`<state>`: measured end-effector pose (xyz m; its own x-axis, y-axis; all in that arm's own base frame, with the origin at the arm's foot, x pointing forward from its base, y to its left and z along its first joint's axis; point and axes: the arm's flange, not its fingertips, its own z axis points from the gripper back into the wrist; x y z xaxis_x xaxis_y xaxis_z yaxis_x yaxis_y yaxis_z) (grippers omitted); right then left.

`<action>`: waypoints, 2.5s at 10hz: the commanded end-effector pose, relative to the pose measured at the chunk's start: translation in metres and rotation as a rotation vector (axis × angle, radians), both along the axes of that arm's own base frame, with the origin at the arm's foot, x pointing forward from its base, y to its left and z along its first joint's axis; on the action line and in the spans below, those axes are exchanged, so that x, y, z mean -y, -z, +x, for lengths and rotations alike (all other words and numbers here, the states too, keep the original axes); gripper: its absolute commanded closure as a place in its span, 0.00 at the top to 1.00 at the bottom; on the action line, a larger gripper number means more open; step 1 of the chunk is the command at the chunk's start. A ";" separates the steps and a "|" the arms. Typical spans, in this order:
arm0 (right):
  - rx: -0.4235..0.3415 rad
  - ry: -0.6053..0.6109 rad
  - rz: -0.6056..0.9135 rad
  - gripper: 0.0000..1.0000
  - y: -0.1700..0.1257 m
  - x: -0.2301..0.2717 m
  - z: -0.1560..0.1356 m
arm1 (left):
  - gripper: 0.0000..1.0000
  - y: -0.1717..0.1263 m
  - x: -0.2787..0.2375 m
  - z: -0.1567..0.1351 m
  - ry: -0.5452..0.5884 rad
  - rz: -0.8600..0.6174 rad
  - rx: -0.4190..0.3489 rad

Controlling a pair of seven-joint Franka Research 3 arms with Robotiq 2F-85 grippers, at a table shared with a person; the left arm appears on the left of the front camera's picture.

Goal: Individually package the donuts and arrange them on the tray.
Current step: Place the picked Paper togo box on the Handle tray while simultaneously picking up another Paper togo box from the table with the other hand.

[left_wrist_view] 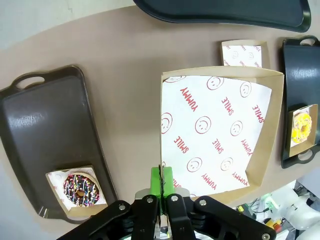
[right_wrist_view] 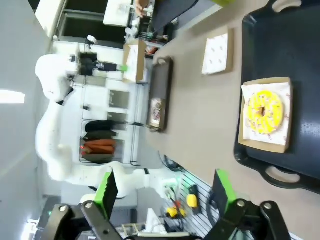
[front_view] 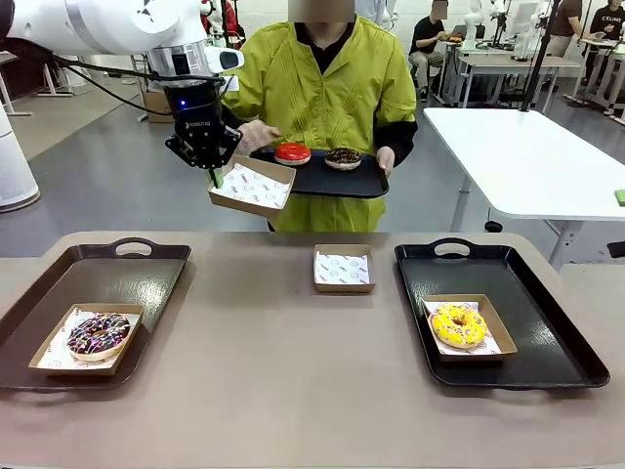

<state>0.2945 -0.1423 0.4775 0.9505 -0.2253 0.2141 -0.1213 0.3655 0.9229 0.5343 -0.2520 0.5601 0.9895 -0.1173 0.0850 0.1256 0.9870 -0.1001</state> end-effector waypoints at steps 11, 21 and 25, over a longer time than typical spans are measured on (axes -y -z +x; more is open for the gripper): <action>-0.112 -0.017 0.054 1.00 0.048 0.022 0.033 | 0.00 0.002 -0.001 -0.002 -0.001 0.000 0.004; -0.112 -0.017 0.054 1.00 0.048 0.022 0.033 | 0.00 0.002 -0.001 -0.002 -0.001 0.000 0.004; -0.112 -0.017 0.054 1.00 0.048 0.022 0.033 | 0.00 0.002 -0.001 -0.002 -0.001 0.000 0.004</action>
